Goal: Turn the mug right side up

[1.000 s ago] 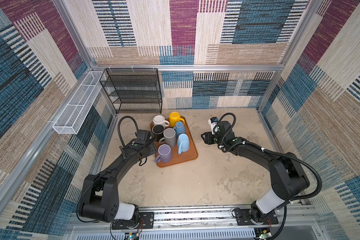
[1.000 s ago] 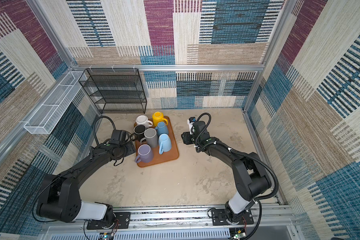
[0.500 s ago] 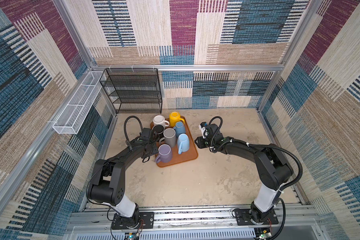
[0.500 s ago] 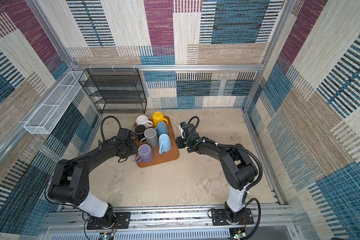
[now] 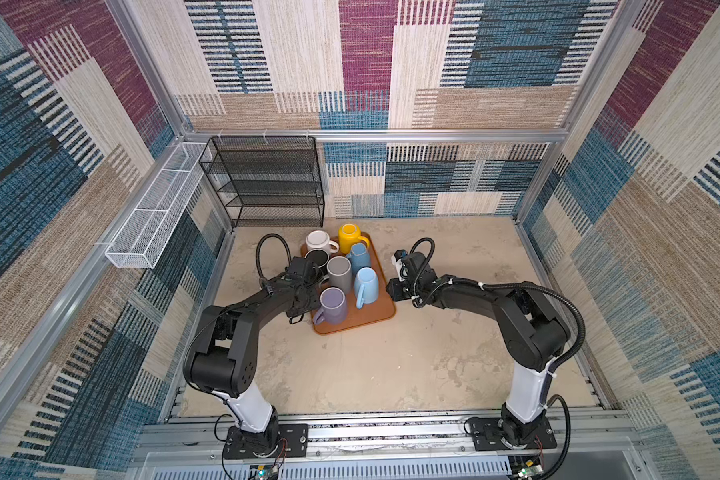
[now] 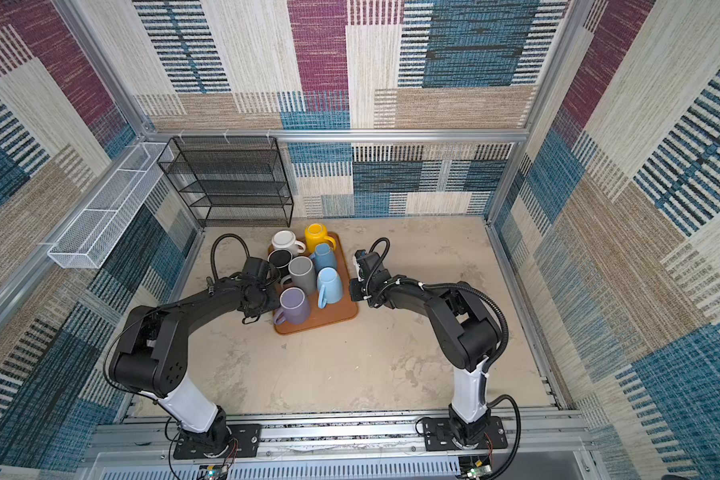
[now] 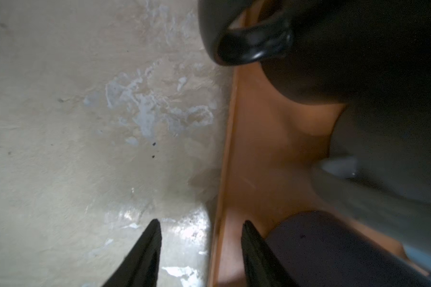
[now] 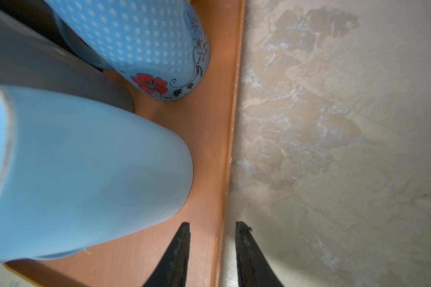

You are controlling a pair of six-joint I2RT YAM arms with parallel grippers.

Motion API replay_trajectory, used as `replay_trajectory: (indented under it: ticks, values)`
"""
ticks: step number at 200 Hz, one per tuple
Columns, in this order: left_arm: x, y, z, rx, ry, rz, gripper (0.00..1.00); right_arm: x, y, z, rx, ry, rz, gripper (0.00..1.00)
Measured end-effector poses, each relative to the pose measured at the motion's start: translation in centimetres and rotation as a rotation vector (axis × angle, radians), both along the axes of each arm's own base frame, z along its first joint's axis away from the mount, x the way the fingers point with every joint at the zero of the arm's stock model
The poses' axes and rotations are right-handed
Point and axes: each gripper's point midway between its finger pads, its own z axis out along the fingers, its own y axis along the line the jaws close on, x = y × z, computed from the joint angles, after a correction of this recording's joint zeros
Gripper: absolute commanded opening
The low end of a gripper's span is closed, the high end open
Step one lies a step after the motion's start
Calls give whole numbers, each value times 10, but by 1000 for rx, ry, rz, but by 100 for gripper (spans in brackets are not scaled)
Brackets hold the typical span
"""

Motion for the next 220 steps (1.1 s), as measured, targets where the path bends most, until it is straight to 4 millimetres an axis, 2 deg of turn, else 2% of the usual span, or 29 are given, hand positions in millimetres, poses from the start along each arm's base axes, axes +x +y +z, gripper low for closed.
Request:
replay_trajectory:
  ticks: [16, 95, 144, 220]
  values:
    - [0, 0, -2, 1, 3, 0, 41, 0, 1, -2, -5, 5, -1, 28]
    - [3, -1, -5, 1, 0, -1, 27, 2, 4, -14, -28, 31, -5, 25]
    - [4, -2, -6, 3, -5, -6, 22, 3, 5, -22, -46, 48, -11, 21]
    - [1, -12, -9, 9, 1, -33, 8, 1, 3, -26, -56, 61, -20, 14]
